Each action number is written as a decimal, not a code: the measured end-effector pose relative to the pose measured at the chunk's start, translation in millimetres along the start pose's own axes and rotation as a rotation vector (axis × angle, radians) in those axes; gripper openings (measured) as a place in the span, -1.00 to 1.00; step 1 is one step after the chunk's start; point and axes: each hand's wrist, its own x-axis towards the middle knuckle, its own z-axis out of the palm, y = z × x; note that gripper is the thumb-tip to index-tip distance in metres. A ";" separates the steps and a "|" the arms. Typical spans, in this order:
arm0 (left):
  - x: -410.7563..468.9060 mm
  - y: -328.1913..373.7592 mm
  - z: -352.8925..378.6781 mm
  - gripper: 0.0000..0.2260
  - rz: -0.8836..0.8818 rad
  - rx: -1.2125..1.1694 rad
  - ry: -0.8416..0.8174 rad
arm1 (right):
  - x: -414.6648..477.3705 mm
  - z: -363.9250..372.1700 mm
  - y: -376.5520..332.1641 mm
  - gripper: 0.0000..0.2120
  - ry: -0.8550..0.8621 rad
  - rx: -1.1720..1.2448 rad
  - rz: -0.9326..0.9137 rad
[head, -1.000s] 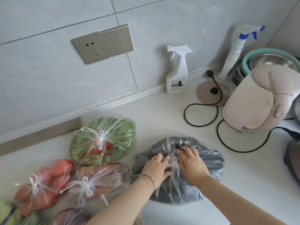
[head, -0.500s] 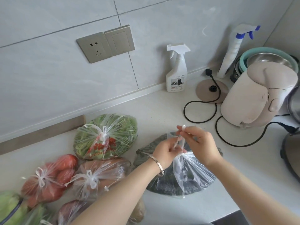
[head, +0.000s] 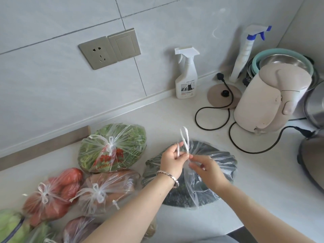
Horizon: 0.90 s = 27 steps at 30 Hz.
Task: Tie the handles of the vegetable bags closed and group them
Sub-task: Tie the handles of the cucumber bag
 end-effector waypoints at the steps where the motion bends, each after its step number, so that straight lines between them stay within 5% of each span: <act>1: -1.1 0.2 0.1 -0.63 0.001 -0.009 0.004 | 2.1 3.7 0.0 -0.86 0.003 -0.027 -0.036; 10: -8.3 9.4 -16.2 -0.85 0.096 -0.083 0.128 | 17.3 19.1 -3.6 -0.70 0.126 0.314 0.305; 18: 3.8 37.3 -9.5 -0.76 0.040 -0.165 -0.141 | 10.9 18.7 -8.5 -0.60 -0.108 -0.186 -0.087; 23: 11.2 34.6 5.0 -0.74 -0.084 -0.173 -0.260 | 10.1 29.6 -1.6 -0.64 0.027 -0.029 0.038; 27: 17.3 20.2 -12.1 -0.78 0.062 0.225 -0.159 | 11.3 33.8 -0.9 -0.63 0.059 0.268 0.265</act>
